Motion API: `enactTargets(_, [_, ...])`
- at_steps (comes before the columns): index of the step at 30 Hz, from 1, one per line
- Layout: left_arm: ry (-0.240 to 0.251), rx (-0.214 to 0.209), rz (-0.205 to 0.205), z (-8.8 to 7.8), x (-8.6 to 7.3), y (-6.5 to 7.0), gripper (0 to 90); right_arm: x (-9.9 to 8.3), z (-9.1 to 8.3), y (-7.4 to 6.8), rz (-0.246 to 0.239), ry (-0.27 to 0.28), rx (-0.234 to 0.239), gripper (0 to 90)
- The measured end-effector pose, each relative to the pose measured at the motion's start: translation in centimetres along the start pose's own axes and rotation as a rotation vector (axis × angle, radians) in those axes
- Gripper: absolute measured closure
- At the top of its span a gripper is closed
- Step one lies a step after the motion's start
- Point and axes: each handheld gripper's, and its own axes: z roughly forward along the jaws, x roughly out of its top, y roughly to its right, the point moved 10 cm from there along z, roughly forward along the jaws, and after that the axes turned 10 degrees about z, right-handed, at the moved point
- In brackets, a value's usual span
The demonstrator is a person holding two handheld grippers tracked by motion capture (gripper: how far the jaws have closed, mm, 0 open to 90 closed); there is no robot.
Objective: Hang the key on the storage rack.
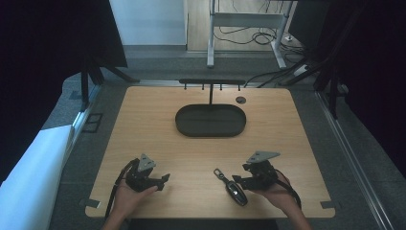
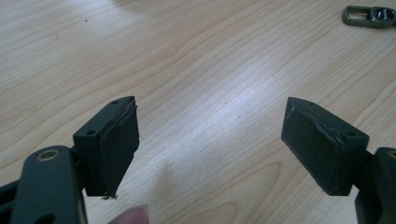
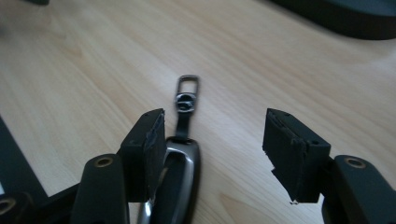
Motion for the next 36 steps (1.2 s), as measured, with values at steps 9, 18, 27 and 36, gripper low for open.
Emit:
enactTargets(9, [0.021,0.007,-0.009,-0.6,0.4,-0.2,19.7,-0.7,3.1,-1.4,-0.033,-0.123,0.01,44.4])
enactTargets(18, [0.024,0.002,-0.006,-0.7,0.3,-0.3,19.7,-0.4,5.0,-1.8,-0.065,-0.278,-0.036,51.6])
enactTargets(27, [0.028,-0.001,-0.009,-0.7,0.5,-0.2,19.7,-0.8,6.5,-1.4,-0.076,-0.372,-0.096,59.6])
enactTargets(36, [0.023,0.0,-0.01,-0.7,0.4,-0.1,19.7,-0.8,7.1,-1.5,-0.094,-0.424,-0.125,67.1])
